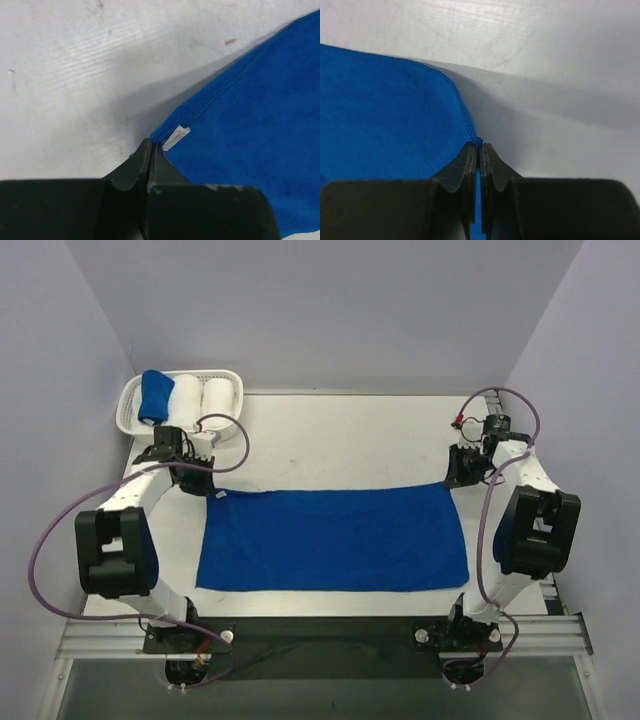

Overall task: Roll the towels
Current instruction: Flatten the towel

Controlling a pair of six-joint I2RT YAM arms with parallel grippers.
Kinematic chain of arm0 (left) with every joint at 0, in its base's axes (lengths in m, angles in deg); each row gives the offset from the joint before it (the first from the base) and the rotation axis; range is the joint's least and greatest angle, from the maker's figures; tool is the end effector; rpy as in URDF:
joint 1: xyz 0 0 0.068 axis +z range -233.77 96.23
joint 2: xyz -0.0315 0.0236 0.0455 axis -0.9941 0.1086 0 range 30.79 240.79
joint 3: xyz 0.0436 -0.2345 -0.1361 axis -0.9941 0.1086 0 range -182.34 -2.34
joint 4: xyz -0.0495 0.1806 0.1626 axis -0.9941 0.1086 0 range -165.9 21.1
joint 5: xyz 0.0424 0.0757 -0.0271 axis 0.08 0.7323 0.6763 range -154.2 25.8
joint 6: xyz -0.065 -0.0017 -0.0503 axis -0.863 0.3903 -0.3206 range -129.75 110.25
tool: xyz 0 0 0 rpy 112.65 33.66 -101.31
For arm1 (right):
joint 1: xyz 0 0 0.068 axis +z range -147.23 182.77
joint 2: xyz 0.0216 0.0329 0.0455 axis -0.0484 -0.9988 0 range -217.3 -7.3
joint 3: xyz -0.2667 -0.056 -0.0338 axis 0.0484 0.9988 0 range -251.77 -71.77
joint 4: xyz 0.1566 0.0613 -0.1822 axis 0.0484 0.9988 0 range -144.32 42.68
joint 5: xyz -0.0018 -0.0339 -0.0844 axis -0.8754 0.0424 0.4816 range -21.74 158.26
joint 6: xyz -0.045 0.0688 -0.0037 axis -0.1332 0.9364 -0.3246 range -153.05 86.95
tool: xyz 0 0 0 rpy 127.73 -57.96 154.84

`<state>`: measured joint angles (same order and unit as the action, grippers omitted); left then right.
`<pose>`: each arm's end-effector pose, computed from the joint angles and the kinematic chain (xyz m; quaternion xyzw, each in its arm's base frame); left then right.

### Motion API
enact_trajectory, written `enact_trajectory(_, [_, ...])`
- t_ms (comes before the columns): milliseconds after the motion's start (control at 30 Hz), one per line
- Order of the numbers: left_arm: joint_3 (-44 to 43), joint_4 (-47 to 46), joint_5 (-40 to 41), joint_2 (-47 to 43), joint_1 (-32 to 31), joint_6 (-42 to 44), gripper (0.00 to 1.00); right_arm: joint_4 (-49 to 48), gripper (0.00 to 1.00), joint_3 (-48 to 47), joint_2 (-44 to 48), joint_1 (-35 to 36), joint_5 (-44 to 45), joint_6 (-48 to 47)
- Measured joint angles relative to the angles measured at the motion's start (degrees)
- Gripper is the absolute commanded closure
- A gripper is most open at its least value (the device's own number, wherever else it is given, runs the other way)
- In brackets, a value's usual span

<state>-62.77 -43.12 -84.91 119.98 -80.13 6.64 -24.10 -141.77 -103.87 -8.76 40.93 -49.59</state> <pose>0.3154 -0.0053 0.1971 0.1498 0.9427 -0.1295 0.2684 0.3581 -0.0396 0.2129 -0.1081 0.9273 0.1523 0.3243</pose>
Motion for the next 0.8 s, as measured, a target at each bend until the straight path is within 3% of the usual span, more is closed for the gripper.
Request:
enact_trajectory(500, [-11.9, -10.6, 4.0, 18.9, -0.3, -1.0, 1.0, -5.4, 1.0, -16.5, -18.5, 1.1, 7.3, 1.8])
enact_trajectory(533, [-13.1, -10.6, 4.1, 20.0, -0.3, -1.0, 1.0, -5.2, 0.94, -17.6, -19.6, 1.4, 7.7, 1.9])
enact_trajectory(567, [-14.2, -10.6, 4.2, 21.1, -0.4, -1.0, 0.88, -4.7, 0.83, -18.9, -20.6, 1.7, 8.2, 2.1])
enact_trajectory(633, [-16.0, -10.3, 4.1, 22.4, -0.5, -0.9, 0.74, -3.8, 0.6, -21.3, -22.3, 2.1, 9.2, 2.6])
enact_trajectory(667, [-16.7, -10.1, 4.0, 22.6, -0.5, -0.8, 0.63, -3.2, 0.55, -22.2, -22.8, 2.3, 9.7, 2.7])
enact_trajectory(733, [-17.1, -9.4, 3.7, 22.2, -0.5, -0.4, 0.53, -1.7, 0.45, -23.5, -22.9, 2.4, 10.1, 2.6])
enact_trajectory(800, [-17.2, -8.1, 3.4, 21.0, -0.5, 0.5, 0.46, -0.4, 0.44, -23.8, -22.0, 2.4, 10.0, 2.1])
